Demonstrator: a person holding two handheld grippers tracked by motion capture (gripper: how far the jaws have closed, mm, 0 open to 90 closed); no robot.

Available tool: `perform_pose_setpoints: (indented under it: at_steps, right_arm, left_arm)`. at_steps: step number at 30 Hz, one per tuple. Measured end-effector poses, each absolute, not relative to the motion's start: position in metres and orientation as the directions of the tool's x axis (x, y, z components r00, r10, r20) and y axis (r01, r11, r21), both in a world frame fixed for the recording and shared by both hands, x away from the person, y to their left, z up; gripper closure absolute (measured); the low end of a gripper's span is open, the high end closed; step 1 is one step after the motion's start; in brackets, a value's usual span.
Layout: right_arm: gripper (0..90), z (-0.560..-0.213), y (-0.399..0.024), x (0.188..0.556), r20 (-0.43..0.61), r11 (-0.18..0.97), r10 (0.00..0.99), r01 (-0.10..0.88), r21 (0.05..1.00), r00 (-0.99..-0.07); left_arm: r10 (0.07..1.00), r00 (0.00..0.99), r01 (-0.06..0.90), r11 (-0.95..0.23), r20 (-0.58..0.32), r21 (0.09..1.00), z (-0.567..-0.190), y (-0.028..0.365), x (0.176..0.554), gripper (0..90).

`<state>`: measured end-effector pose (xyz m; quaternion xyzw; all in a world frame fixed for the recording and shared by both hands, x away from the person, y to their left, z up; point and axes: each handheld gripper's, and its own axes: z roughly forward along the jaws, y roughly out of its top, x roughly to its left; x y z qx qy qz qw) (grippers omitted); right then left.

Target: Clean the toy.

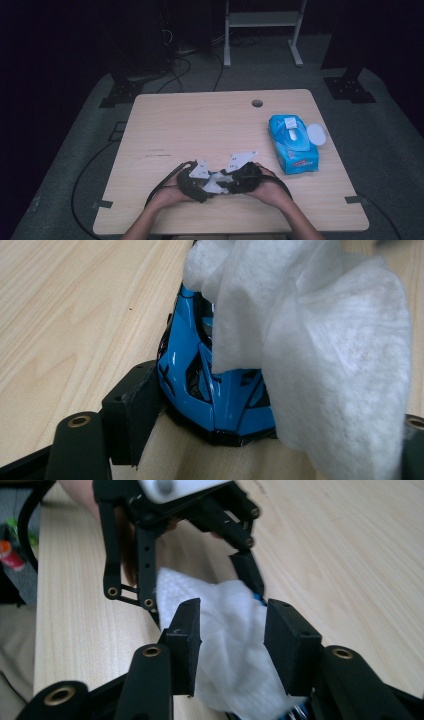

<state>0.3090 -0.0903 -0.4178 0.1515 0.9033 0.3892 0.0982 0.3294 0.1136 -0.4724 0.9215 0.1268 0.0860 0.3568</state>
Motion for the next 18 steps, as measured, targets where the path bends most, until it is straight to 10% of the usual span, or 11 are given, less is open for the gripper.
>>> perform_pose_setpoints:
  at_steps: [8,18]
  right_arm:
    - [60.1,-0.439,-0.069,0.315,-0.128,0.719,0.331,0.162,0.676,-0.935]
    - [85.7,-0.440,-0.078,0.317,-0.138,0.703,0.393,0.200,0.683,-0.909]
  left_arm:
    - [0.295,0.953,0.174,-0.713,0.065,0.679,-0.472,0.114,0.329,25.1]
    - [0.297,0.953,0.176,-0.712,0.065,0.680,-0.472,0.114,0.329,25.1]
